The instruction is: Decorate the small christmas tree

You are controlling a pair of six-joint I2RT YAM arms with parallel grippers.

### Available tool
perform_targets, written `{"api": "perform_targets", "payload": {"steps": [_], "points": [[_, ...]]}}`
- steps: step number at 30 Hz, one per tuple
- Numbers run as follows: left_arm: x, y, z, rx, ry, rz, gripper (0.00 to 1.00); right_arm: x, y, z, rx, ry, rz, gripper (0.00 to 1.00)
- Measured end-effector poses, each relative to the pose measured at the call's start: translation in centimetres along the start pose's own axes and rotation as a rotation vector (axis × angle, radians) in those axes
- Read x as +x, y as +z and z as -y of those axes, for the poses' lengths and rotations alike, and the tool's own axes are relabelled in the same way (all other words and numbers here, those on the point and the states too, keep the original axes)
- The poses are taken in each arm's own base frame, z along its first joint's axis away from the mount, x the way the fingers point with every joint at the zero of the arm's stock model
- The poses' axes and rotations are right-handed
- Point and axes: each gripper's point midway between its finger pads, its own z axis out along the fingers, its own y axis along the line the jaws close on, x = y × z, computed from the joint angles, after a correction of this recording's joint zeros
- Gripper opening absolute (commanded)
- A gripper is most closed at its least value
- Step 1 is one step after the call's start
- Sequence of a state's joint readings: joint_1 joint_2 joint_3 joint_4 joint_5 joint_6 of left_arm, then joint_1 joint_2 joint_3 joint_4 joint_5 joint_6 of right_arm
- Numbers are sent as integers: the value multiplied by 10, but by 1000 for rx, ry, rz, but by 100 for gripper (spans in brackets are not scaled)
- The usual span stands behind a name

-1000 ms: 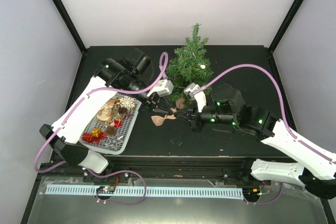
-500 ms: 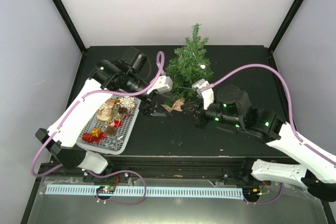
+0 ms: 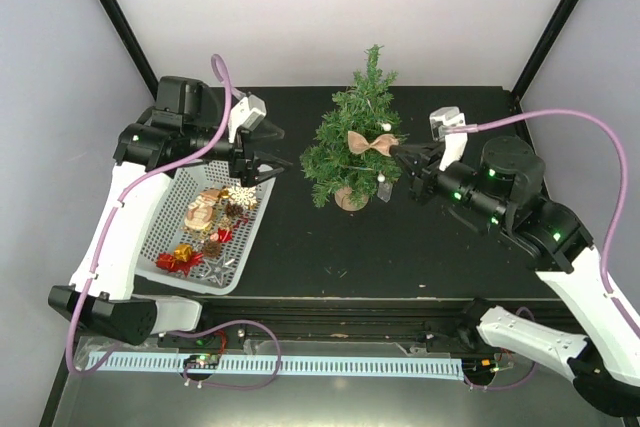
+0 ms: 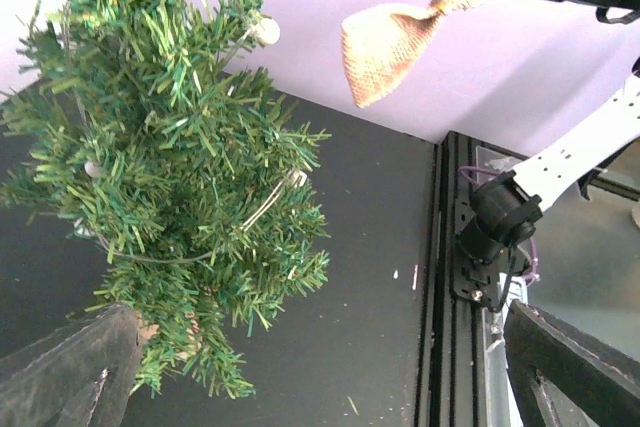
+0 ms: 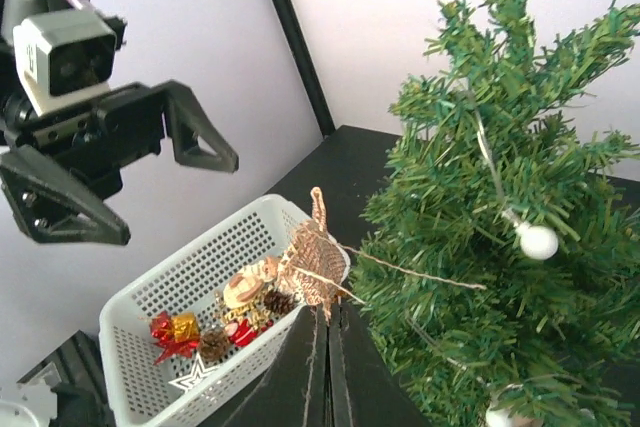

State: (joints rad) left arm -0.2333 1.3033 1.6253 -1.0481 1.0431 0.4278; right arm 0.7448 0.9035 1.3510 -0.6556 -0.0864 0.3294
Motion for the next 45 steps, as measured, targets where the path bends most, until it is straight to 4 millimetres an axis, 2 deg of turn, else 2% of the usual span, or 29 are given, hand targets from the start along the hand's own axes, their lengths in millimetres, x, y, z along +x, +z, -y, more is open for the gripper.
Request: {"api": "perform_targets", "payload": {"steps": [4, 8, 11, 18, 35, 45], "points": [[6, 1, -5, 12, -39, 9, 99, -8, 9, 14, 21, 8, 17, 1], [3, -3, -8, 6, -41, 27, 99, -5, 19, 44, 104, 31, 14, 1], [1, -5, -10, 4, -42, 37, 99, -5, 18, 56, 141, 39, 16, 1], [1, -6, -12, 10, -54, 48, 99, 1, 18, 60, 155, 37, -3, 1], [2, -6, -13, 17, -54, 55, 99, 40, 28, 77, 206, 36, -121, 1], [3, -5, -14, 19, -56, 54, 99, 48, 38, 90, 254, 39, -148, 1]]}}
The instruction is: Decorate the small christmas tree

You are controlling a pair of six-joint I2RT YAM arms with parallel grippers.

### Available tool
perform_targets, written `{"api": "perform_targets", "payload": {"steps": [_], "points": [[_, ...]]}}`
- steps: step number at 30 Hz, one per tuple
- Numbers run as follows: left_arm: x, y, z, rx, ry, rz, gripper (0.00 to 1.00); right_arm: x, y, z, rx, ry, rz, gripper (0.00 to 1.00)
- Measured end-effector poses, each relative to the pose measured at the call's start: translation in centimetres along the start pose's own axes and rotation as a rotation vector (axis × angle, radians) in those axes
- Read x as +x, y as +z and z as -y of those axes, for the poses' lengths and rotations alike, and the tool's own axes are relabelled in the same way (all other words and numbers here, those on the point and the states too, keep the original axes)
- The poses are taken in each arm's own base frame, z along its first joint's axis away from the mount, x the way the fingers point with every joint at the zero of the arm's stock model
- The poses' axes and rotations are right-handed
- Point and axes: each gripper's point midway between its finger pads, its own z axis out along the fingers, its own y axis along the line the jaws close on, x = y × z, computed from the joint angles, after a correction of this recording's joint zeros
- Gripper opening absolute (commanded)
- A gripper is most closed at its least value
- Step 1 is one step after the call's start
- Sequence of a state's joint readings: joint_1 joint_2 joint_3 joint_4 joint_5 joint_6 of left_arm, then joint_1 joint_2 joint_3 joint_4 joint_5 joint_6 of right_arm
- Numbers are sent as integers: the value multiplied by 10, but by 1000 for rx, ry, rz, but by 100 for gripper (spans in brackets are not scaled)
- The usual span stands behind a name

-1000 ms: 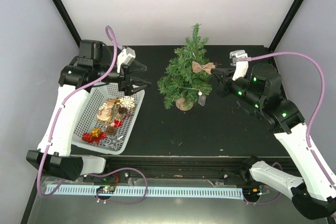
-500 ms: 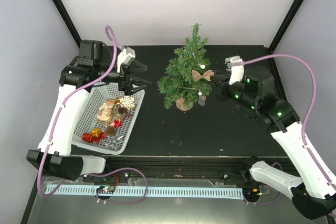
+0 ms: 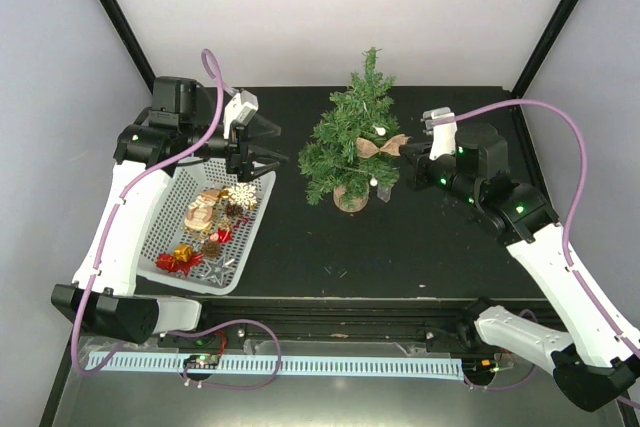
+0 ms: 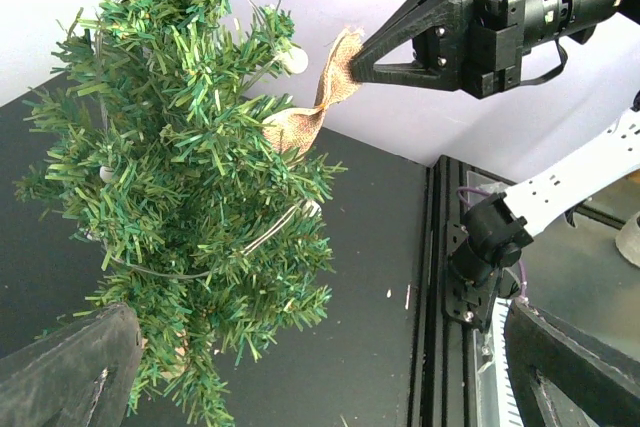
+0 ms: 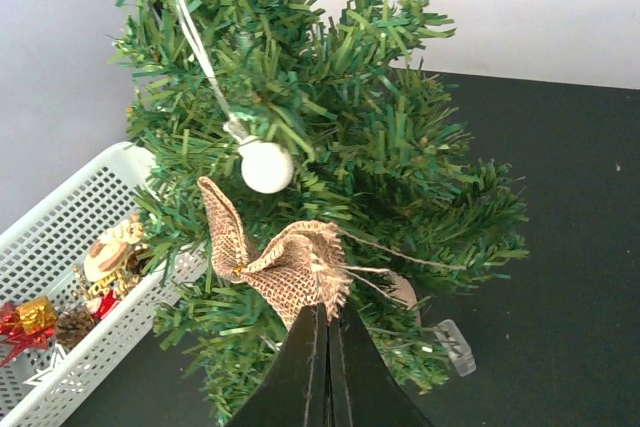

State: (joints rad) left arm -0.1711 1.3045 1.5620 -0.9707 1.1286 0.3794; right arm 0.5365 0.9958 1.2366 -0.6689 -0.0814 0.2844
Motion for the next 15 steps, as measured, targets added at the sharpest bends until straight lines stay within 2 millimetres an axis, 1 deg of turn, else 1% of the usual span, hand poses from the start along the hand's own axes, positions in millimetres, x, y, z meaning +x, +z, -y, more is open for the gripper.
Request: {"api": "perform_targets", "payload": {"steps": [7, 15], "points": [[1, 0, 0, 1, -2, 0, 99, 2, 0, 10, 53, -2, 2, 1], [5, 2, -3, 1, -13, -5, 99, 1, -4, 14, 75, -2, 13, 1]]}}
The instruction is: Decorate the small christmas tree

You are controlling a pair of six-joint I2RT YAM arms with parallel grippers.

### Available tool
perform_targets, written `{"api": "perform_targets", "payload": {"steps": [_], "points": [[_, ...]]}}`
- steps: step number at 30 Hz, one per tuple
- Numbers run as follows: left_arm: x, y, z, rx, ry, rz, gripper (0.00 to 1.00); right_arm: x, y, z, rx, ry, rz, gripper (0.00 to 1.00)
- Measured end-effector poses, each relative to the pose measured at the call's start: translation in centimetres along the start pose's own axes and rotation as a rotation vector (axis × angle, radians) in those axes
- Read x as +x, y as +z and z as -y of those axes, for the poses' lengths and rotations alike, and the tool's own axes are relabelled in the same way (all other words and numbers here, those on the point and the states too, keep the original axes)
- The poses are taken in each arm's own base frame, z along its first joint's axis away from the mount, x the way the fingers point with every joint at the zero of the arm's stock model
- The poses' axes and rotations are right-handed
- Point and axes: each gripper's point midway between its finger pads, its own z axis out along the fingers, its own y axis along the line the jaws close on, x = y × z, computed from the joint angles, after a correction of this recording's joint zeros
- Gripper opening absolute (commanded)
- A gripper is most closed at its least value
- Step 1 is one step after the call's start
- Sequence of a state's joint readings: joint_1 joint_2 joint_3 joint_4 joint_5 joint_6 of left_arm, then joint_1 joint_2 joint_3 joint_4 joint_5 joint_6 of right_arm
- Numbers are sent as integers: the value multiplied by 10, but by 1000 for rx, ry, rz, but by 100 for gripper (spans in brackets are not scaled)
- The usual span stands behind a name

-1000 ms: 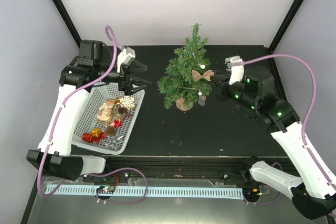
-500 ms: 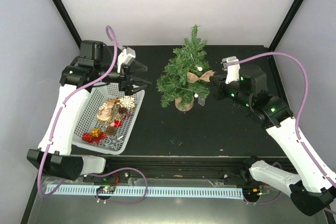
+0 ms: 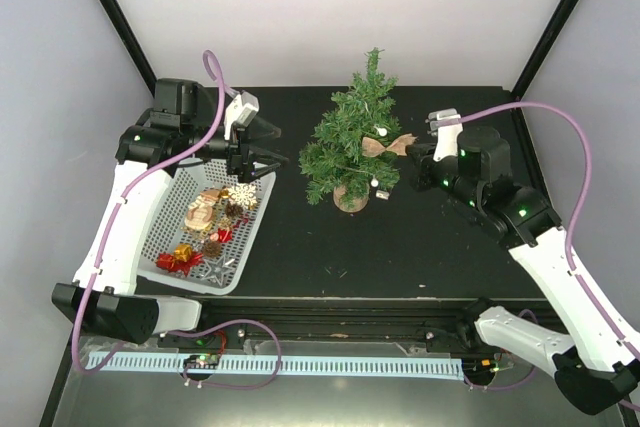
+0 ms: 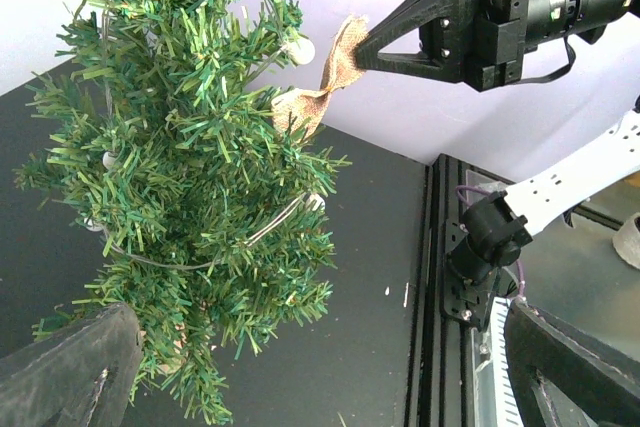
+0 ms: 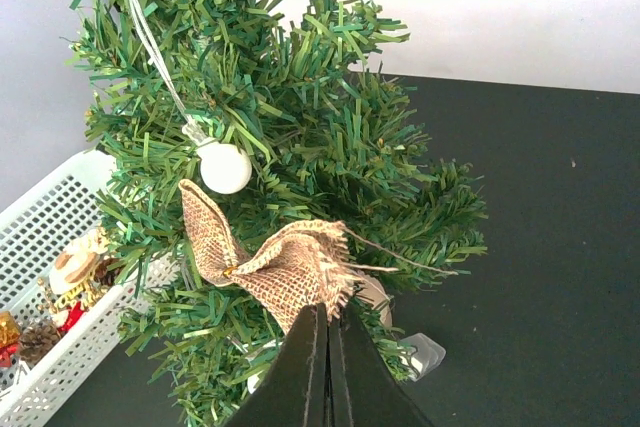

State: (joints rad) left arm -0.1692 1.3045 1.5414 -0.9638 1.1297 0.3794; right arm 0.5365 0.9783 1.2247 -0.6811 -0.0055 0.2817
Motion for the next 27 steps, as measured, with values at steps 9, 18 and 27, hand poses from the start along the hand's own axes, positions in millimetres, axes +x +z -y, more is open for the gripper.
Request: {"api": "perform_targets", "payload": {"steps": [9, 18, 27], "points": [[3, 1, -2, 1, -6, -2, 99, 0, -1, 1, 8, 0, -1, 1], [4, 2, -3, 1, -12, -2, 99, -3, 7, -1, 3, 4, -25, 1], [7, 3, -4, 1, -19, -3, 99, 13, 35, 0, 6, 4, -116, 1]]}}
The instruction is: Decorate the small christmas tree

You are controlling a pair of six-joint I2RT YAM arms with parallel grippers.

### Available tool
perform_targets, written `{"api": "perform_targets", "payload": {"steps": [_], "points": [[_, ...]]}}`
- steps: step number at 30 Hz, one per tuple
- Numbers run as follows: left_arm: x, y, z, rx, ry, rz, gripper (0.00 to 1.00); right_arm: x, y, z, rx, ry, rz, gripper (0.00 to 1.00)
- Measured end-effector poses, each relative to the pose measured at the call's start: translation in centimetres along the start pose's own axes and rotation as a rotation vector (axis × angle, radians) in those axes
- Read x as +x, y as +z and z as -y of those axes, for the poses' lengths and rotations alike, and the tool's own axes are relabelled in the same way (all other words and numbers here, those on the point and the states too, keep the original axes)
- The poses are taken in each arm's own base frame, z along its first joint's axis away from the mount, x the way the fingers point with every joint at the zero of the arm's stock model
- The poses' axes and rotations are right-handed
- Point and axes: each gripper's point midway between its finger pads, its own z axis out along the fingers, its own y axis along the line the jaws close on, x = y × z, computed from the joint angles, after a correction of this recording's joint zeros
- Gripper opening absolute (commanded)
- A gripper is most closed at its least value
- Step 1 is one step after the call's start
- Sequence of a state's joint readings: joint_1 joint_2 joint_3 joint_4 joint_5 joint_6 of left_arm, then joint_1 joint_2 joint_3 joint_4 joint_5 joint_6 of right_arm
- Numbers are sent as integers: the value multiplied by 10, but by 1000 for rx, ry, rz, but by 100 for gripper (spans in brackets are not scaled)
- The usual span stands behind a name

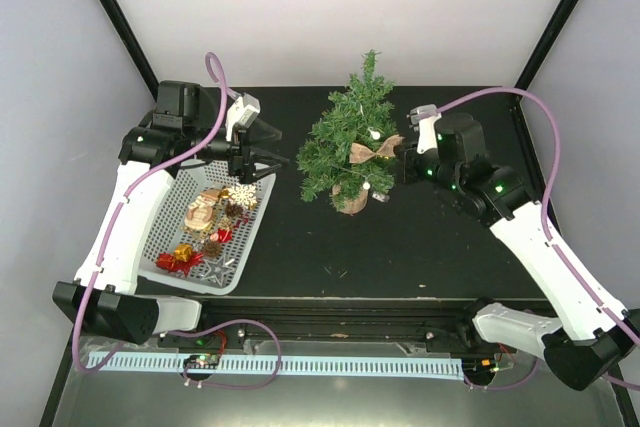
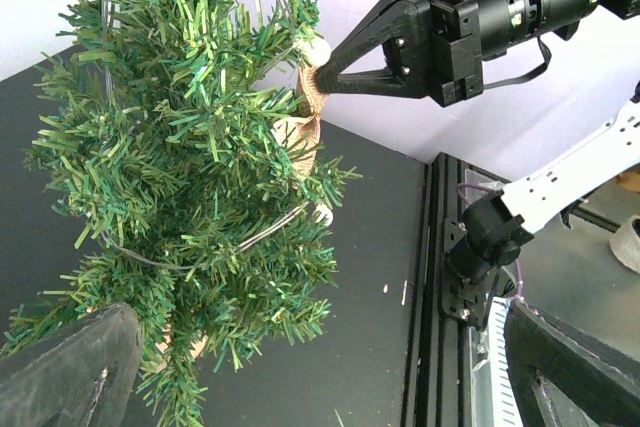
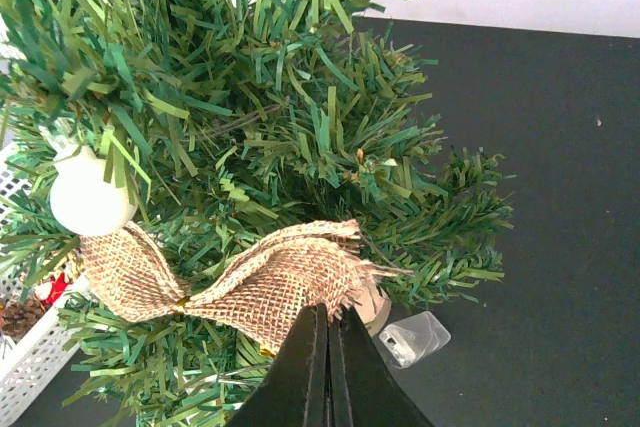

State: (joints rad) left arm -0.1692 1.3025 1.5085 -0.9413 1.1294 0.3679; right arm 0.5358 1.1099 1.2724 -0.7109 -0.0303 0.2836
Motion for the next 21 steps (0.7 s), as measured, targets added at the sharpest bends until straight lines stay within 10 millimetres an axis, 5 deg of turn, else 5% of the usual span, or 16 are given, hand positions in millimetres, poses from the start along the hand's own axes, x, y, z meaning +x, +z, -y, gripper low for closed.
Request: {"api": "perform_targets", "payload": {"steps": [12, 21], "points": [[0, 0, 0, 0, -5, 0, 99, 1, -1, -1, -6, -16, -9, 1], [-1, 0, 0, -1, 0, 3, 99, -30, -47, -15, -61, -41, 121, 1]]}}
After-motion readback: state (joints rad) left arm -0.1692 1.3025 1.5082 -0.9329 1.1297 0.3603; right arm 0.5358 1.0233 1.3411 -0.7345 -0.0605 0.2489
